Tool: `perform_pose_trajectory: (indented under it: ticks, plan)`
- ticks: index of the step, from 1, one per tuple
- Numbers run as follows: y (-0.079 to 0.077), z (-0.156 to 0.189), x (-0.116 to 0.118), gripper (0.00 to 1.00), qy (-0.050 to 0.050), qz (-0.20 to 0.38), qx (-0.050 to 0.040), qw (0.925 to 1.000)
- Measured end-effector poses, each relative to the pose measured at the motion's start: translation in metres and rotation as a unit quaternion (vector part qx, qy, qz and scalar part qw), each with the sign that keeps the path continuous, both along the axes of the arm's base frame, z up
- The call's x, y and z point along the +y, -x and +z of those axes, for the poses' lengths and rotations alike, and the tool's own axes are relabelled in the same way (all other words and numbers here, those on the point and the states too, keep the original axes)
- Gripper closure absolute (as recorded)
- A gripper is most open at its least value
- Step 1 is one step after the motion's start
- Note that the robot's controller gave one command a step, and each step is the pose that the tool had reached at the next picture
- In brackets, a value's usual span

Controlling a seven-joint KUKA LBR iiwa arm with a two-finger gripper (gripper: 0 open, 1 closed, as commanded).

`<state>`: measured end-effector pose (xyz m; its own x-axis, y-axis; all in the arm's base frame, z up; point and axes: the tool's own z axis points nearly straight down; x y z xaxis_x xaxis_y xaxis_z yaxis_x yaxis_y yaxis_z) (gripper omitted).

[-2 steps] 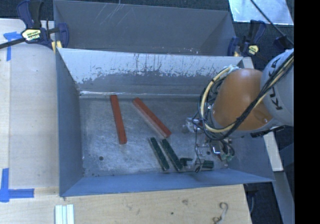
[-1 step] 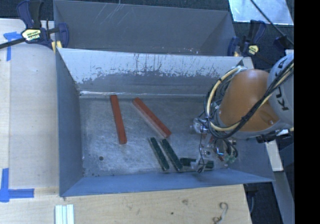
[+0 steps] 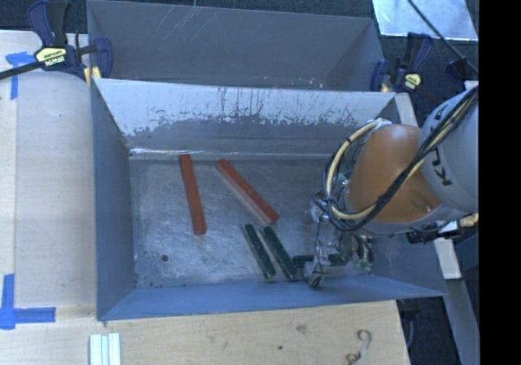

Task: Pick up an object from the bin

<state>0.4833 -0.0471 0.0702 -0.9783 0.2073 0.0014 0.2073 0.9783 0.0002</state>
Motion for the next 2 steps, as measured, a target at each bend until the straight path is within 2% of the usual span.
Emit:
perform_pose_trajectory:
  ticks: [1,2]
  plan:
    - [-0.0001,0.0002,-0.0002,0.0,0.0,0.0,-0.0002,1.0]
    - [-0.002,0.0015,-0.0004,1.0,0.0,0.0,-0.0034,1.0]
